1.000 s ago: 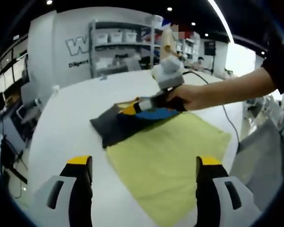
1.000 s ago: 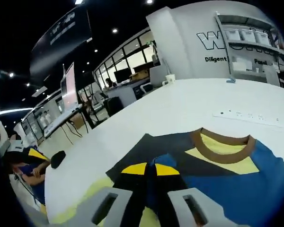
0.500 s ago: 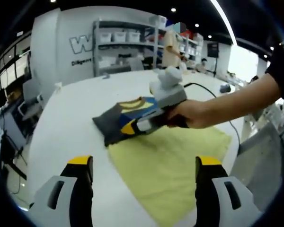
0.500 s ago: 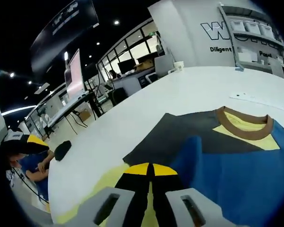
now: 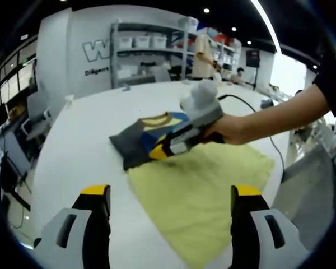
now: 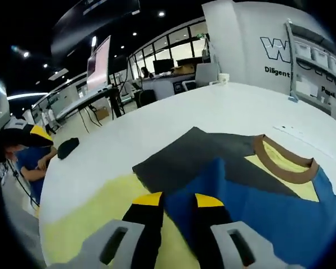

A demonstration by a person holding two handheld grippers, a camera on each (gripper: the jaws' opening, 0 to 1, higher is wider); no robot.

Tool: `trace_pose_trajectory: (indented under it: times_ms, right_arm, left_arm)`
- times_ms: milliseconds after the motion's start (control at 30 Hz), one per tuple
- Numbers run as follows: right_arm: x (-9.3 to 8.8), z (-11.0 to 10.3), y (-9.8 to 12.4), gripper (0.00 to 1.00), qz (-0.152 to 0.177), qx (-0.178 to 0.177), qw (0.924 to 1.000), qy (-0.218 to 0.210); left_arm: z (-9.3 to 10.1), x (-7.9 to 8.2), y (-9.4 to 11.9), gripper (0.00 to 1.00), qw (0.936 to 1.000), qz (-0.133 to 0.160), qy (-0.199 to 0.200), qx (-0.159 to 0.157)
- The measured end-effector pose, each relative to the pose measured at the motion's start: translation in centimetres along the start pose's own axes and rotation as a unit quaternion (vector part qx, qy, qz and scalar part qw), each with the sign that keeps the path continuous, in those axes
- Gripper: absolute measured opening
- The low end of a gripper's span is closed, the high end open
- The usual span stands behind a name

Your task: Fold the garment on the visible template until the final outline fits inside the template.

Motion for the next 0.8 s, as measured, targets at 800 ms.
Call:
trace_pose_trajectory:
  times_ms: [800]
  right_arm:
    - [0.2,1.0,0.9,0.0,-0.007,0.009,0.9998,0.017]
  left_arm:
    - [-0.3,-0.4,-0.2,0.8,0.9997,-0.017,-0.014,0.006]
Point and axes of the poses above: the point that each gripper's makers call its tool centre point, and the gripper's own axes: y roughly backward along the fingers, z roughly to its right, x roughly out of its top, the point moved 10 cm from there along y, roughly backward along the fingers, and after that the axes turned 5 degrees about z, right-handed, at the moved point
